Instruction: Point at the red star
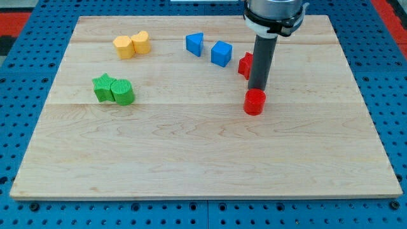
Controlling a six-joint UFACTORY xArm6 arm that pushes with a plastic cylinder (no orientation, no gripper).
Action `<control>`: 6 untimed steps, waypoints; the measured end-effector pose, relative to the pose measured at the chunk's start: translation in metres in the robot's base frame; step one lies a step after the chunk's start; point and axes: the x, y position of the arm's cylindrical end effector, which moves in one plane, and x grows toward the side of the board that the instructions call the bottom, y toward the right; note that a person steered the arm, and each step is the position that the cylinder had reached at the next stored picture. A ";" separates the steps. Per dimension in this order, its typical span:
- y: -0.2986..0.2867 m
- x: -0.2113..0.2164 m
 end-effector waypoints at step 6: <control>0.004 -0.102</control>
